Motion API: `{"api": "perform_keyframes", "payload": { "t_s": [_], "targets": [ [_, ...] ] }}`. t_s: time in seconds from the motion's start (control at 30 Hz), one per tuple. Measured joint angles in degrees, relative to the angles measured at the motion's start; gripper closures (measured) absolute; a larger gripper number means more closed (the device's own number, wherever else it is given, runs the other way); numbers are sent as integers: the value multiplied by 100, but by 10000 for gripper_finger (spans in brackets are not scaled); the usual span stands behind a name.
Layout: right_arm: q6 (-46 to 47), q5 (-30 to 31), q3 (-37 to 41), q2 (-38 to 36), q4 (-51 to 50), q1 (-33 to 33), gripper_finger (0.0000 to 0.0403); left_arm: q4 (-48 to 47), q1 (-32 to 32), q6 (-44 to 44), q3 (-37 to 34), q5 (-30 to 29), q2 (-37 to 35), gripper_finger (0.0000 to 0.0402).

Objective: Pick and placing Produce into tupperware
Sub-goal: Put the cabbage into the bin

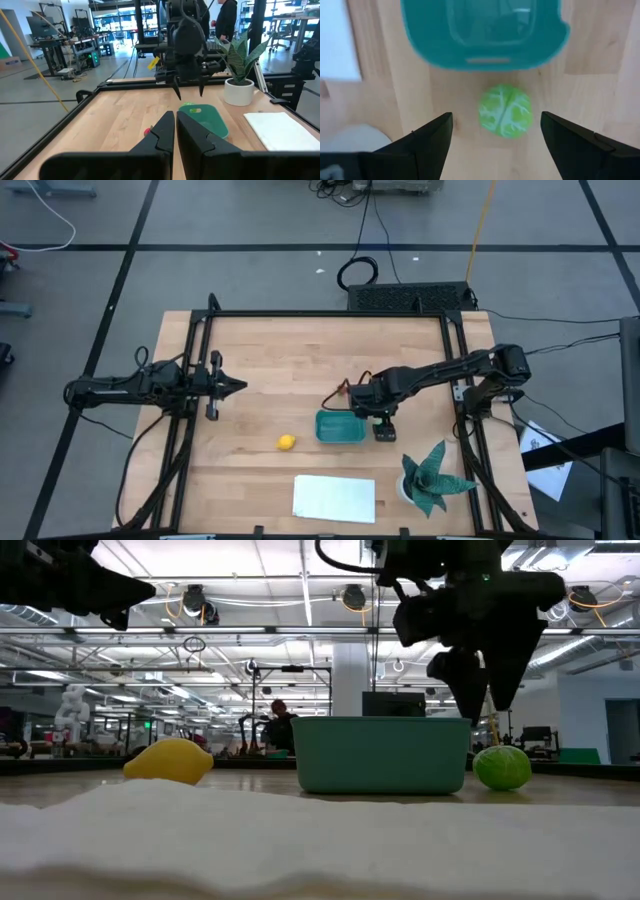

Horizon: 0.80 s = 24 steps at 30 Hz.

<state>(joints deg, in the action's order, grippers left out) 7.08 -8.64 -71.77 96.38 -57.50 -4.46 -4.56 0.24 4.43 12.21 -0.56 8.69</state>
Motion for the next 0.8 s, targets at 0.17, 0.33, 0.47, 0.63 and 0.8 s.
{"api": "perform_keyframes", "payload": {
  "t_s": [0.17,0.33,0.47,0.63,0.8],
  "targets": [
    [897,9,0,0,50,10,108,-2,0,1,-2,0,0,378],
    [1511,97,1,0,61,-51,108,-50,-1,4,-2,0,0,378],
    [1804,103,2,2,131,-165,108,-48,1,4,-2,0,0,378],
    [2150,255,2,3,155,-299,108,-47,0,4,-2,0,0,378],
    [2285,304,4,4,204,-353,108,-47,0,-3,-2,0,0,378]
  ]
}}
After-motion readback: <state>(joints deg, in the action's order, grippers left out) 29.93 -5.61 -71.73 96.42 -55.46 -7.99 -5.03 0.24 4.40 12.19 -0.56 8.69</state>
